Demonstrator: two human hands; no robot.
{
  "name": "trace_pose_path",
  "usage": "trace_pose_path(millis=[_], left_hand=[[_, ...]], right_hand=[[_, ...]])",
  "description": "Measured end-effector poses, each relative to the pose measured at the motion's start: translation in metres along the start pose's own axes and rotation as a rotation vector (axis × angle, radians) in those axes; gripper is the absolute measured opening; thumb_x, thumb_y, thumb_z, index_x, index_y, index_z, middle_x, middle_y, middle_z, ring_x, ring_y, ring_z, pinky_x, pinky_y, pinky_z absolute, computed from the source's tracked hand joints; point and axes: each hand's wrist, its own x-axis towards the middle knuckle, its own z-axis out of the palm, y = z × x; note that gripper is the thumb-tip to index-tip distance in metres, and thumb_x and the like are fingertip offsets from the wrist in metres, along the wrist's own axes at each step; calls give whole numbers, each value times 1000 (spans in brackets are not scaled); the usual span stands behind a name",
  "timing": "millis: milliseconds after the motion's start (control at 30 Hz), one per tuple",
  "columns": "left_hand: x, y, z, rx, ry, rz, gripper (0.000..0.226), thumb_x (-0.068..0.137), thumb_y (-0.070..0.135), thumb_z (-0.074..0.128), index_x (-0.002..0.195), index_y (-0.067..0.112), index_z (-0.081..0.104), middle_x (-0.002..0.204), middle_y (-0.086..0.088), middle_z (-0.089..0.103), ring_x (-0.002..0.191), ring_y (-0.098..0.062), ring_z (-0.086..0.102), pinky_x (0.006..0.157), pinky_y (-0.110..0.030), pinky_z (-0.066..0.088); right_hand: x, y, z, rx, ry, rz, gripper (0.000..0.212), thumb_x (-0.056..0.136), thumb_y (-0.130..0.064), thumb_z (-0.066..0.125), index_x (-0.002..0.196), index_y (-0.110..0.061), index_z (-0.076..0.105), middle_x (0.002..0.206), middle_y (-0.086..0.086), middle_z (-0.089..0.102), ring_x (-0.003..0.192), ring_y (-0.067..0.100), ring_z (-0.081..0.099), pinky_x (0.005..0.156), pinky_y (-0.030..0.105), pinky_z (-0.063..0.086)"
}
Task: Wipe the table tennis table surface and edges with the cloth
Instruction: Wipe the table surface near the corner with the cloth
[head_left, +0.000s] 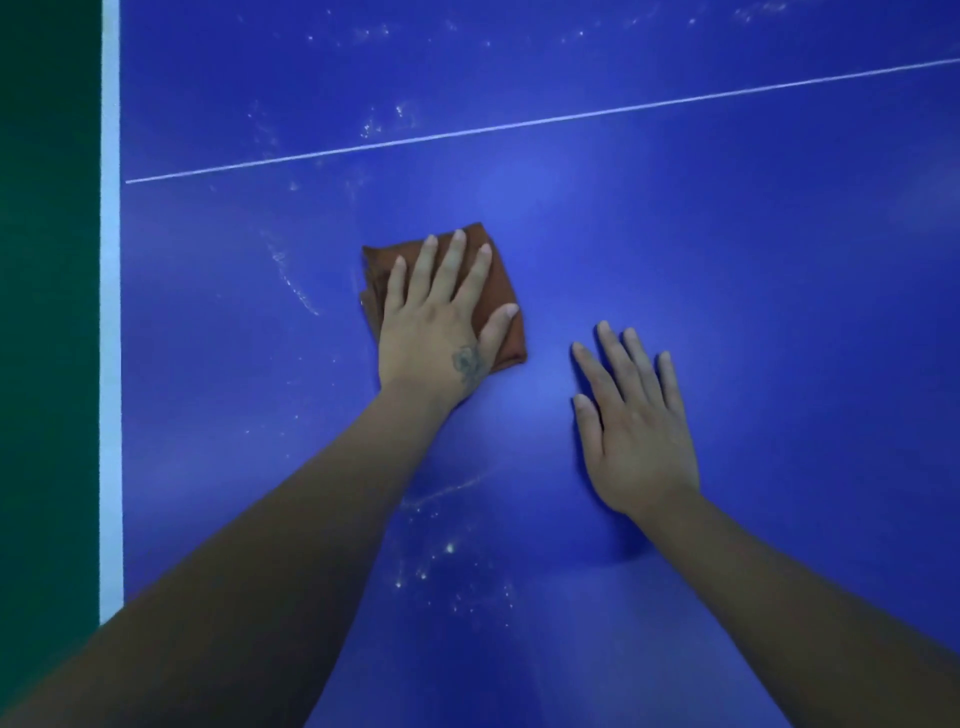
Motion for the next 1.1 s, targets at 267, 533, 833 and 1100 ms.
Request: trace_pose_path(millis=[267,533,833,1100], left_hand=[[-140,43,4,-24,7,88,70,110,64,33,170,27,30,178,0,22,166,-27,15,132,-57,17],[-65,27,-4,-9,-13,23,73,109,65,30,170,25,29,178,-1,24,166,-27,18,133,-53,14],[-66,9,1,20,55,46,73,108,69,30,170,29,30,178,0,25,165,-28,18,133,-55,15],[-194,51,2,51,44,-3,73,108,66,36,170,27,30,178,-1,24,166,-29,16,130,-59,19]], right_hand=[[0,-3,-5,-3,-9,28,56,110,-40,25,164,-24,30,175,-2,14,162,21,8,130,54,12],[0,-4,-6,2,-20,38,56,110,-41,25,164,-26,30,175,-4,13,162,19,6,130,52,11],[-2,-5,-8,12,-30,31,55,111,-40,24,165,-27,26,175,-3,10,163,19,4,131,51,7],[-4,-5,-9,46,-4,28,55,111,-40,31,164,-26,31,175,1,16,162,23,9,131,51,5]])
